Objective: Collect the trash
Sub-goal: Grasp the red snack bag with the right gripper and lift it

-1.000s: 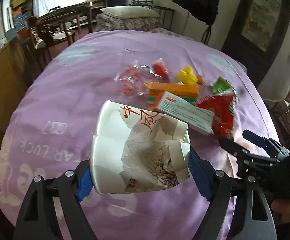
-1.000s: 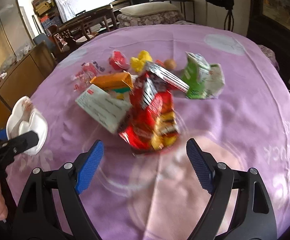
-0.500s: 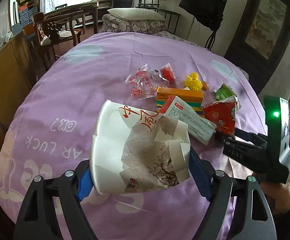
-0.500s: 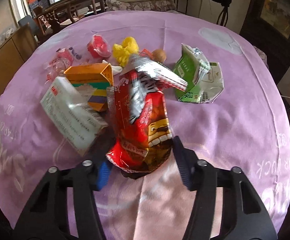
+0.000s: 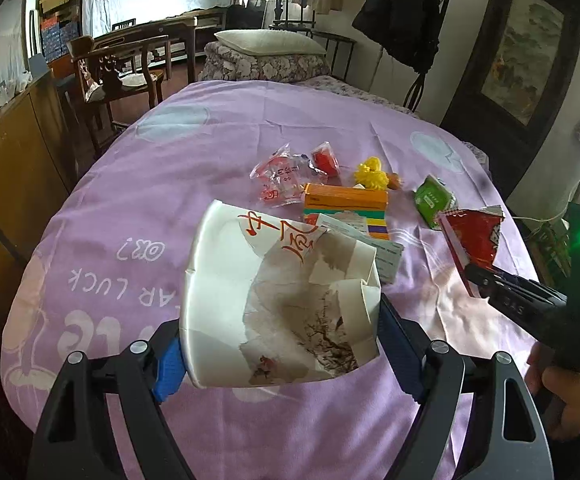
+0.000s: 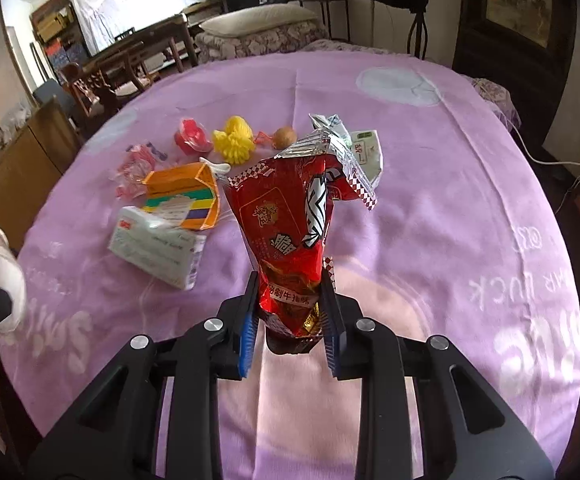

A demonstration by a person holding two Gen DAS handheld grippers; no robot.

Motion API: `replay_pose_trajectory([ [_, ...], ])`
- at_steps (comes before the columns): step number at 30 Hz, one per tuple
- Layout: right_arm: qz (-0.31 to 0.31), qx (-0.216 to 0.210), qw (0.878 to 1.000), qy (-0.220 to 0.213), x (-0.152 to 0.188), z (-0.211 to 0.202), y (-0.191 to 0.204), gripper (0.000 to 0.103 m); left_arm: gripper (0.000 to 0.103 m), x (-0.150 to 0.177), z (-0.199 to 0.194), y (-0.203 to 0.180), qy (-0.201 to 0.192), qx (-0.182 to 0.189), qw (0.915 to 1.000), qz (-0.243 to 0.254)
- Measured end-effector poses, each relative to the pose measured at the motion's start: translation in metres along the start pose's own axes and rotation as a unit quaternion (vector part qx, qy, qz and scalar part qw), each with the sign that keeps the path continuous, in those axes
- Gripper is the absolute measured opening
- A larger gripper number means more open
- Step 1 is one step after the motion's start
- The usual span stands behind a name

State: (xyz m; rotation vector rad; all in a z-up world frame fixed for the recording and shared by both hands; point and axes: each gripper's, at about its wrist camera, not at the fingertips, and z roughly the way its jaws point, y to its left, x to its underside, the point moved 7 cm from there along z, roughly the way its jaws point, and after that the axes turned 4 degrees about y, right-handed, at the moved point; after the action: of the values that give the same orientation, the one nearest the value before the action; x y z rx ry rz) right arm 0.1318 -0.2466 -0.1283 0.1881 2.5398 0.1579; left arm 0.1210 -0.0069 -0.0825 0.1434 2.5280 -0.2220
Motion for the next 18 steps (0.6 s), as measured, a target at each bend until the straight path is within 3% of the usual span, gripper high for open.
replay_pose_trajectory([
  [18,-0.087,-0.056,0.995,-0.012,0.056,-0.066,0.085,0.029,0.082,0.037,-0.066,0.011,-0.036,-0.001,0.9993,0.005],
])
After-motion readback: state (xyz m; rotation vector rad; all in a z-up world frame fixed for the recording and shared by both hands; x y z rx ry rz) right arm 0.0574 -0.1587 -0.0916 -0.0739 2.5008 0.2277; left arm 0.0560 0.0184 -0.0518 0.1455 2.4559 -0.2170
